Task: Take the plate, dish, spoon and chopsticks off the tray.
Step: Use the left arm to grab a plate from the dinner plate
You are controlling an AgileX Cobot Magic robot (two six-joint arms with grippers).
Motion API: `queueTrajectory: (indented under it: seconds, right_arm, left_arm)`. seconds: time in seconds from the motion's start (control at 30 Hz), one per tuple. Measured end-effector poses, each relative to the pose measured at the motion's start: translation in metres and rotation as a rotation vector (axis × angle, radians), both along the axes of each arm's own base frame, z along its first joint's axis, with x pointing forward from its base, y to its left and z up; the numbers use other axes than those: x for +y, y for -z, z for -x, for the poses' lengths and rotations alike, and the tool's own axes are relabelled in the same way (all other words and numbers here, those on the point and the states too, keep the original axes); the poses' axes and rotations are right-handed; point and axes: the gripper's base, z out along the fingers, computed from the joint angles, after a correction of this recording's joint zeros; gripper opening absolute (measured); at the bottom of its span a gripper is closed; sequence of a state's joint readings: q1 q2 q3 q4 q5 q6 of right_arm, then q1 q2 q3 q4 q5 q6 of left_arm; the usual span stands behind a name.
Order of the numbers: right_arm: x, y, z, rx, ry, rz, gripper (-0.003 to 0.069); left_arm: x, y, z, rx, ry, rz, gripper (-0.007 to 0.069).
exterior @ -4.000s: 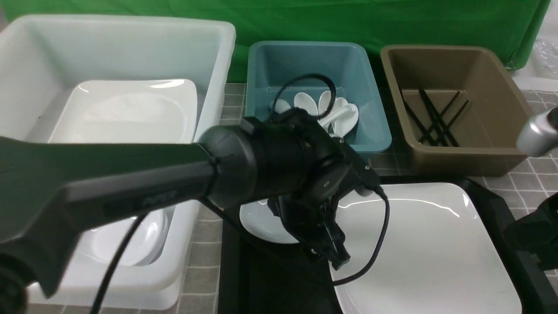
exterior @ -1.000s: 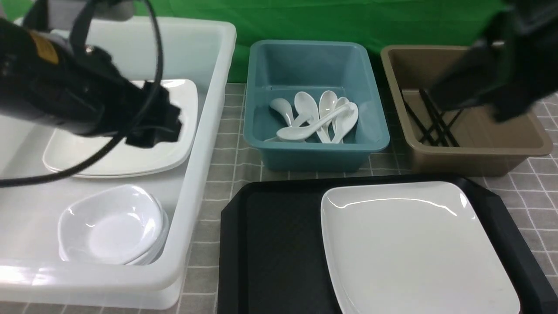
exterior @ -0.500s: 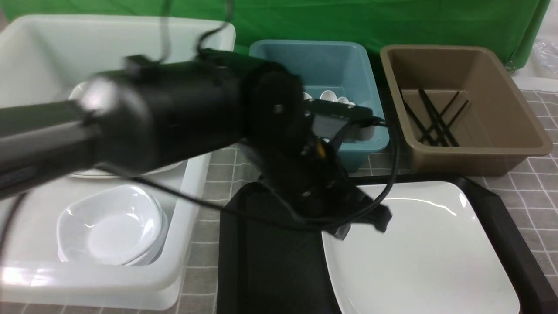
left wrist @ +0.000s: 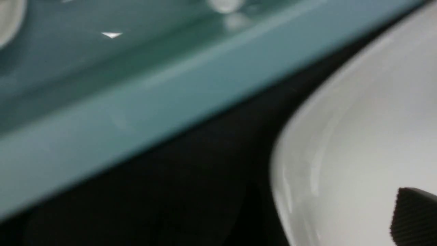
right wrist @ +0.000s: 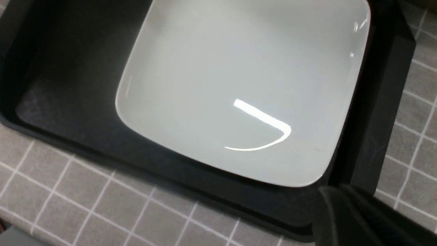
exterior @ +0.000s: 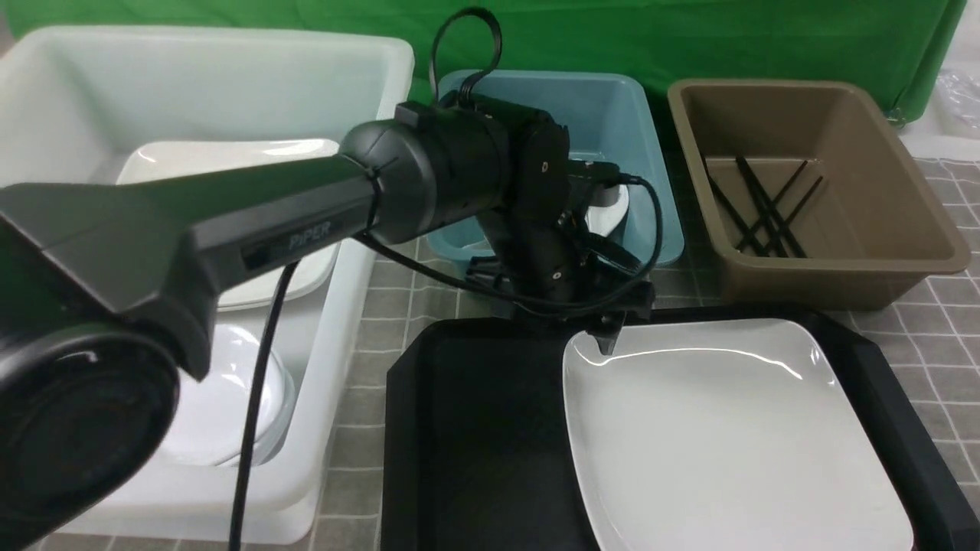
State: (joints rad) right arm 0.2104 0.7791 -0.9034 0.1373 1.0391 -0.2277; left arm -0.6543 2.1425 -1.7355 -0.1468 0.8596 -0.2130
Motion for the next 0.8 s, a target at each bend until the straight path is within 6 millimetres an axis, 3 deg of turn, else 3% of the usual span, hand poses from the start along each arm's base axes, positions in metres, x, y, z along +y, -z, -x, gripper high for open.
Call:
queueTrajectory:
  seconds: [0.13, 0.37, 0.5, 0.67, 0.77, 0.8]
  right_arm:
    - [0.001, -0.003, -0.003, -0.045, 0.007, -0.014, 0.0050]
    - [0.002, -0.005, -0.006, -0.075, 0.010, -0.035, 0.0055]
    - [0.002, -0.005, -0.006, -0.077, 0.009, -0.040, 0.0056]
    - [0.003, -0.005, -0.006, -0.078, 0.010, -0.043, 0.0063]
    - [0.003, -0.005, -0.006, -0.078, 0.010, -0.043, 0.0069]
    - [0.003, -0.005, -0.006, -0.078, 0.010, -0.043, 0.0071]
  left_arm:
    - [0.003, 0.016, -0.011, 0.001, -0.035, 0.014, 0.0566]
    - [-0.006, 0.037, -0.010, 0.079, -0.025, 0.073, 0.0558]
    - [-0.008, 0.039, -0.011, 0.086, -0.029, 0.097, 0.0531]
    - [-0.010, 0.041, -0.012, 0.081, -0.033, 0.107, 0.0397]
    - [-0.009, 0.043, -0.011, 0.093, -0.032, 0.102, 0.0201]
    - [-0.009, 0.042, -0.010, 0.113, -0.039, 0.113, 0.0179]
